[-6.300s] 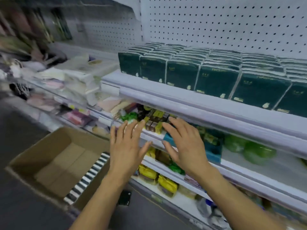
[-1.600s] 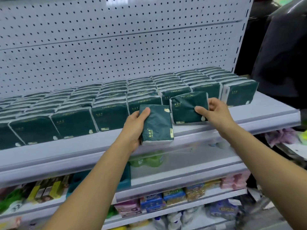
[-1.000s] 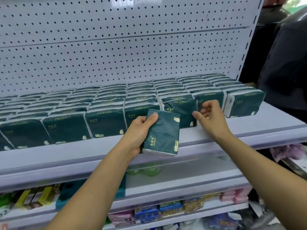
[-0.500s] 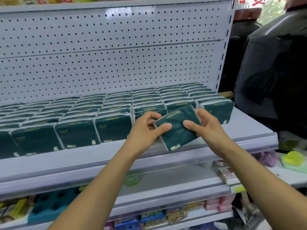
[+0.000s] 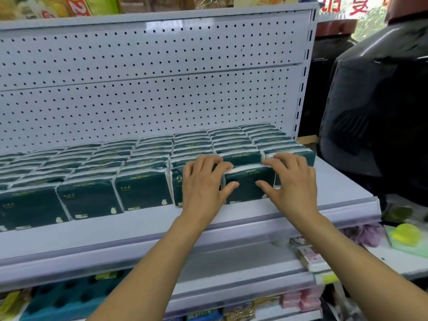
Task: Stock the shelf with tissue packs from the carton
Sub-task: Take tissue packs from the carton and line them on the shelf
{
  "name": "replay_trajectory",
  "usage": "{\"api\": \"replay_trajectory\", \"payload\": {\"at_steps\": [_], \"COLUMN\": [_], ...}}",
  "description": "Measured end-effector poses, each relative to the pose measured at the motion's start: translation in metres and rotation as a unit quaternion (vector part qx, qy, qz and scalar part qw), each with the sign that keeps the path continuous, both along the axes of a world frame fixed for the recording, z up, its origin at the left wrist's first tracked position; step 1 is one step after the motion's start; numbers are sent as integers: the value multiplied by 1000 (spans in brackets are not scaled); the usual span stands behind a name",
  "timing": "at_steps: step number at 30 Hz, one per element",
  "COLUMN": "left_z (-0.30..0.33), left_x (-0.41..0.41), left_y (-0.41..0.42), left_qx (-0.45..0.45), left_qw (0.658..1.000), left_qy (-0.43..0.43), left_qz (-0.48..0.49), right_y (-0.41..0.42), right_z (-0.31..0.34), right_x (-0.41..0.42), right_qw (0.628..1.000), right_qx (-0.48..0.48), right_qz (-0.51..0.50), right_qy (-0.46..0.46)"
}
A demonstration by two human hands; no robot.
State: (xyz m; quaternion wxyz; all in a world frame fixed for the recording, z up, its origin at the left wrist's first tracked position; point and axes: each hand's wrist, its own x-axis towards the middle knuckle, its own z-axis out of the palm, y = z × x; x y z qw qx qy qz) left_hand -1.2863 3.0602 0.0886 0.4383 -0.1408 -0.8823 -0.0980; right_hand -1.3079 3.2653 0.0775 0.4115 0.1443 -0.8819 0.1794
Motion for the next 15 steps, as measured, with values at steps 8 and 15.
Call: {"api": "replay_trajectory", "payload": {"at_steps": [8,15], "left_z": [-9,-5], "left_x": [-2,-8], "left_y": [-40,-46], "left_qx": [-122,-145], "left_qw": [982,973], "left_qy": [-100,-117], "left_qz": [106,134], "right_y": [-10,-22], "right_z": [7,5], "right_x": [-21,-34], "right_qw": [980,980], "right_qx": [187,193], "right_qz": [61,36], "right_qy": [15,32]}}
